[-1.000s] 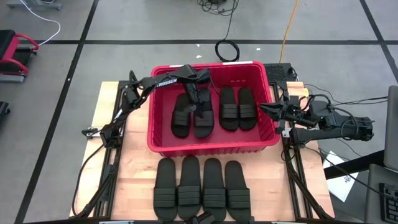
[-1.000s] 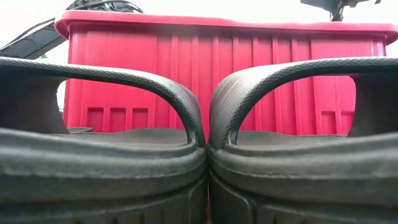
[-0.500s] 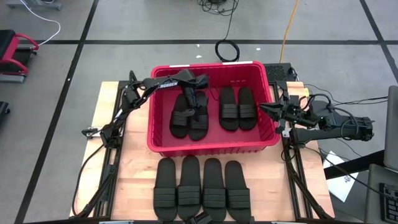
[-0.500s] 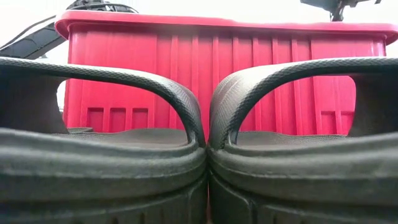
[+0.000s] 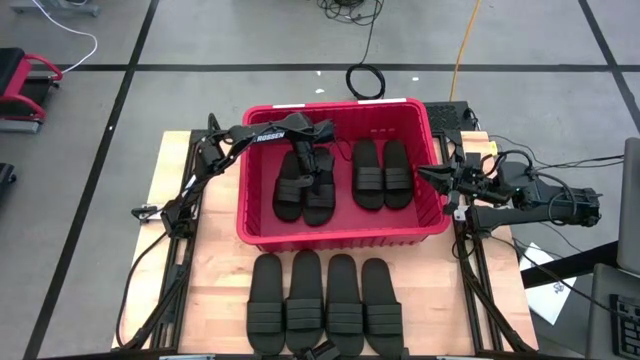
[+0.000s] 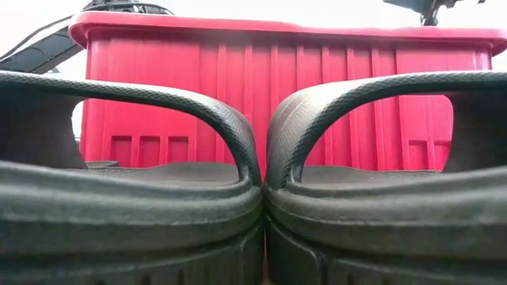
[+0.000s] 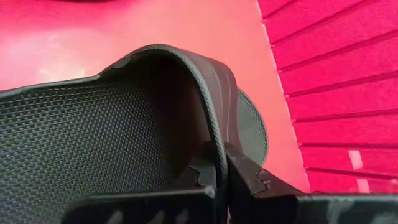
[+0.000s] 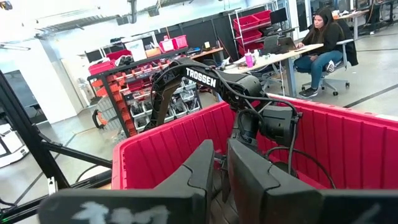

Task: Pick and place slides into bin
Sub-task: Put the black slides into the red bin, then adjust the black slides in the red bin

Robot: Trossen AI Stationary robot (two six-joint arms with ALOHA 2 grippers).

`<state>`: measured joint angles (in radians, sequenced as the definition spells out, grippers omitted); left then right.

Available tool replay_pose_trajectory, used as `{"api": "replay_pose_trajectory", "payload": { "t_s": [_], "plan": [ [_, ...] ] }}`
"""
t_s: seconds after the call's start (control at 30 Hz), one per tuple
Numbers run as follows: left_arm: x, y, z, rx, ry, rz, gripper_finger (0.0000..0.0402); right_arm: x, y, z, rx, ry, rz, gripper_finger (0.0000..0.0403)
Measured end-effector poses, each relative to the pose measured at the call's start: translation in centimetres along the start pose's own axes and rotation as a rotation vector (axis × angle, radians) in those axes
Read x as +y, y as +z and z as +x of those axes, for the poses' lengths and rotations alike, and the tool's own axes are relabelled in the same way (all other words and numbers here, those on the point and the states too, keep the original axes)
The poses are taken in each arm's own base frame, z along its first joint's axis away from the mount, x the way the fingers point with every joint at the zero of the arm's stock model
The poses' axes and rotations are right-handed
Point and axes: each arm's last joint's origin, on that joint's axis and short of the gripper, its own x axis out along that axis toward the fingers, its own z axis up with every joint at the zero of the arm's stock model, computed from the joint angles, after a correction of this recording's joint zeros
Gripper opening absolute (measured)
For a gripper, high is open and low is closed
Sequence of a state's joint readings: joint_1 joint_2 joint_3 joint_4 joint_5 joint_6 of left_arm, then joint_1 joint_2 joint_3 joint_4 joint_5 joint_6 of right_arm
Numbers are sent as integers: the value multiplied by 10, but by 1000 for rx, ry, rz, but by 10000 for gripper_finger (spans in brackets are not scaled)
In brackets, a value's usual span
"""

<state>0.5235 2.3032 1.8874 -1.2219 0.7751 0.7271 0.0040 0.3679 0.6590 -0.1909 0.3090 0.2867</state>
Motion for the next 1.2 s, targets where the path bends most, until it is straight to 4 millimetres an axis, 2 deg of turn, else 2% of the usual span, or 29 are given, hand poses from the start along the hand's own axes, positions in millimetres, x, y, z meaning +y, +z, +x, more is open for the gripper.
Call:
{"api": "replay_pose_trajectory", "payload": {
  "t_s": [0.27, 0.5, 0.7, 0.8, 0.9, 0.97, 1.03, 1.1, 1.2],
  "plan": [
    [0, 2, -1, 13, 21, -25, 41, 0, 0, 0, 1, 0, -3, 41],
    [-1, 8, -7, 32, 83, -93, 106, 0, 0, 0, 1, 0, -3, 41],
    [-6, 22, -24, 37, 197, -126, 180, 0, 0, 0, 1, 0, -3, 41],
    [-15, 32, -40, 44, 243, -103, 210, 0, 0, 0, 1, 0, -3, 41],
    [-32, 40, -56, 71, 294, -95, 222, 0, 0, 0, 1, 0, -3, 41],
    [-48, 43, -70, 61, 342, -86, 219, 0, 0, 0, 2, 0, -4, 41],
    [-69, 44, -86, 68, 412, -68, 198, 0, 0, 0, 2, 0, -4, 41],
    [-86, 39, -95, 127, 472, -76, 157, 0, 0, 0, 2, 0, -10, 41],
    [-91, 25, -94, 222, 505, -121, 66, 0, -1, 0, 6, -1, -17, 41]
  ]
}}
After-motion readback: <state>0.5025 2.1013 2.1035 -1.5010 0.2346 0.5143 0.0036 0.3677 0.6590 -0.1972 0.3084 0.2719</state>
